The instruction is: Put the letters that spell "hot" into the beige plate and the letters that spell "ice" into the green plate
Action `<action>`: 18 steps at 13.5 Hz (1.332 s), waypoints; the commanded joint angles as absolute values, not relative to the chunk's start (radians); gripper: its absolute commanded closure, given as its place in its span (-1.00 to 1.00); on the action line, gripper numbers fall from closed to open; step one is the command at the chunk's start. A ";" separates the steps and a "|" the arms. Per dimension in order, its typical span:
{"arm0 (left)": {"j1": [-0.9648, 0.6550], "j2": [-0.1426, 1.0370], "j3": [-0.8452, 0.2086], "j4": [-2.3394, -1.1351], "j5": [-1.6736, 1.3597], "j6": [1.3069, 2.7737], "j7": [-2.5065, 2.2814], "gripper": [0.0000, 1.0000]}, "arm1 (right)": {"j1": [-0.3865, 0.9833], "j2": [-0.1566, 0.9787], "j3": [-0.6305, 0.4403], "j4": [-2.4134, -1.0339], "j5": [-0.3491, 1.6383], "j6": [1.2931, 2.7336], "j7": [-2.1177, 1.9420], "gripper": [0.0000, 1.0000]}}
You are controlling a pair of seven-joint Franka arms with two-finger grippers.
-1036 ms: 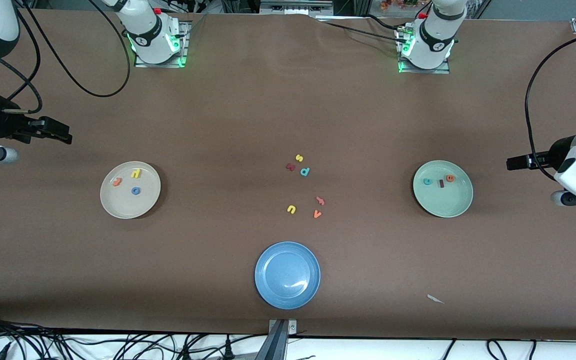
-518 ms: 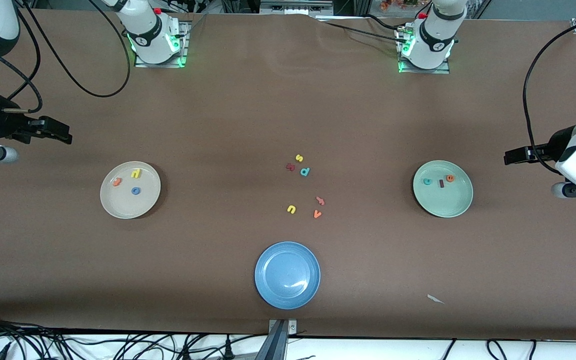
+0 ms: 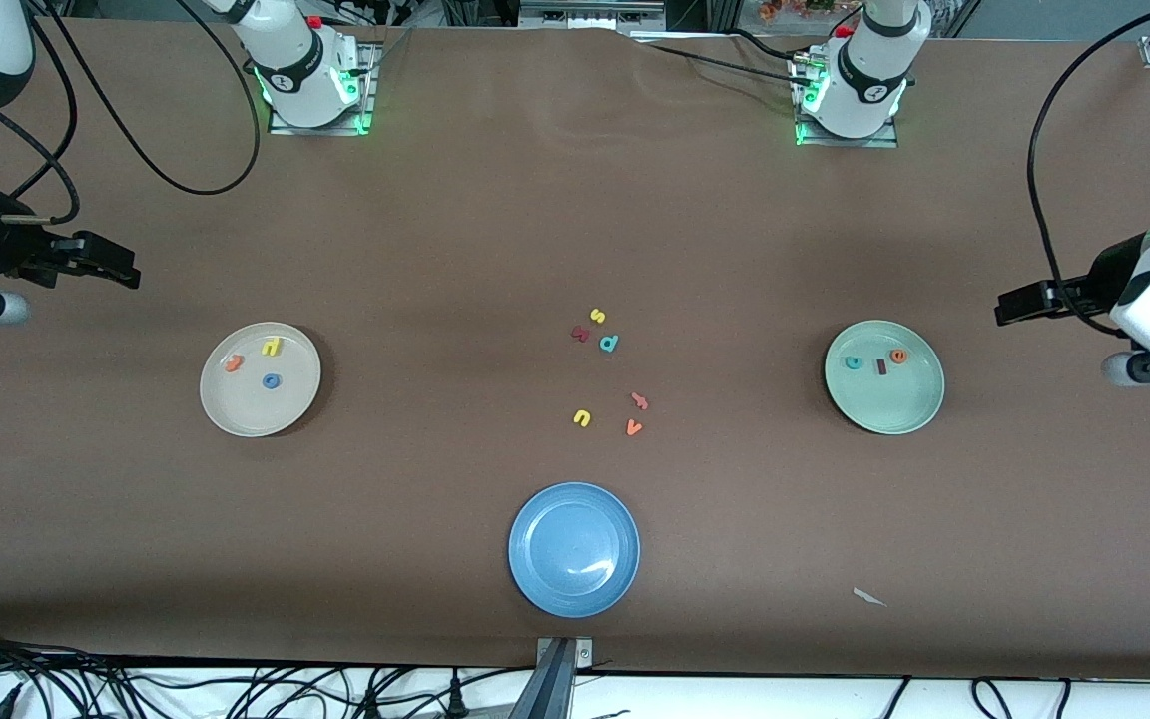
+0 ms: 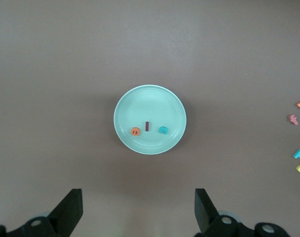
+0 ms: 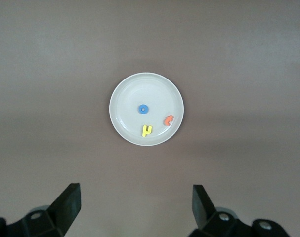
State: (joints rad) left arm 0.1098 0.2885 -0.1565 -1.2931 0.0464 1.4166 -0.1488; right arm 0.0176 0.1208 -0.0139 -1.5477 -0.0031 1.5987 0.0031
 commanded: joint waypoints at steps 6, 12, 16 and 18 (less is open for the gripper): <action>0.032 0.213 -0.072 -1.424 0.034 1.545 -0.120 -1.00 | 0.012 0.130 -0.014 -1.509 0.032 1.594 -0.003 -1.00; 0.048 0.219 -0.072 -1.422 0.023 1.551 -0.124 -1.00 | 0.014 0.130 -0.015 -1.508 0.034 1.592 -0.011 -1.00; 0.048 0.219 -0.074 -1.422 0.023 1.551 -0.127 -1.00 | 0.012 0.130 -0.015 -1.509 0.034 1.592 -0.011 -1.00; 0.044 0.221 -0.075 -1.427 0.023 1.549 -0.141 -1.00 | 0.011 0.132 -0.015 -1.509 0.034 1.594 -0.011 -1.00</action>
State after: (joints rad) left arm 0.0464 0.2508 -0.0787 -1.3883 0.0456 1.5328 -0.1431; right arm 0.0172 0.1227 -0.0140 -1.5318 0.0093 1.6002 0.0026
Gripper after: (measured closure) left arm 0.000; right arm 0.000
